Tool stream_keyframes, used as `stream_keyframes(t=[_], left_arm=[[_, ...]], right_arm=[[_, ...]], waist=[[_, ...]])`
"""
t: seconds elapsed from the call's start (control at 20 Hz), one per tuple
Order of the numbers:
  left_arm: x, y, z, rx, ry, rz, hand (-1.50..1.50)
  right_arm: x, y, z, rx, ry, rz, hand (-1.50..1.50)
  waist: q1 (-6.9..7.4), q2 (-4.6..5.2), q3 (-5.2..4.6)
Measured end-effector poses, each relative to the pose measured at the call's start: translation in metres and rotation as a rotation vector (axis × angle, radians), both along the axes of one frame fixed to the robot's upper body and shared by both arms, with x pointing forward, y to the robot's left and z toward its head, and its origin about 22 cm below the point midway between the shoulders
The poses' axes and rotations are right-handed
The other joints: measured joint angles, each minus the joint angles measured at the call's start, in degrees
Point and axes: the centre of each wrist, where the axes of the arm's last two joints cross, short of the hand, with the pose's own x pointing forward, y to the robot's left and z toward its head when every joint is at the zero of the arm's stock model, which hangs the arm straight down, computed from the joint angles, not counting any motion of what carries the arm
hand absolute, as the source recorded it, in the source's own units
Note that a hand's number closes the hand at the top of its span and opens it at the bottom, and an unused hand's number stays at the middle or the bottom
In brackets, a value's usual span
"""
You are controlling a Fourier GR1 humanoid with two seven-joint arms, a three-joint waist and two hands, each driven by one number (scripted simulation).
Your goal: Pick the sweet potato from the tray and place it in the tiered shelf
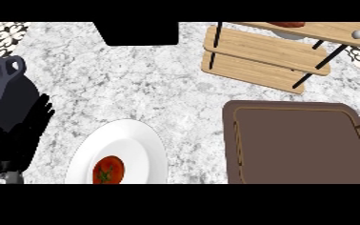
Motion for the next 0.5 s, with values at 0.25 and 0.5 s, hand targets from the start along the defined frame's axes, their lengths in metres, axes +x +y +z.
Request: stream_keyframes(t=[0.25,0.5], left_arm=[[-0.004,0.005,0.000,0.004,0.005,0.012,0.00],[-0.009,0.005,-0.005,-0.002,0.010,0.031,0.00]], right_arm=[[-0.060,-0.057,0.016,-0.001,-0.016,-0.051,-1.50],[-0.119,-0.112,0.026,-0.014,-0.019,-0.052,-1.50]], waist=[[-0.83,-0.13,0.01],[-1.76,-0.30,0.04]])
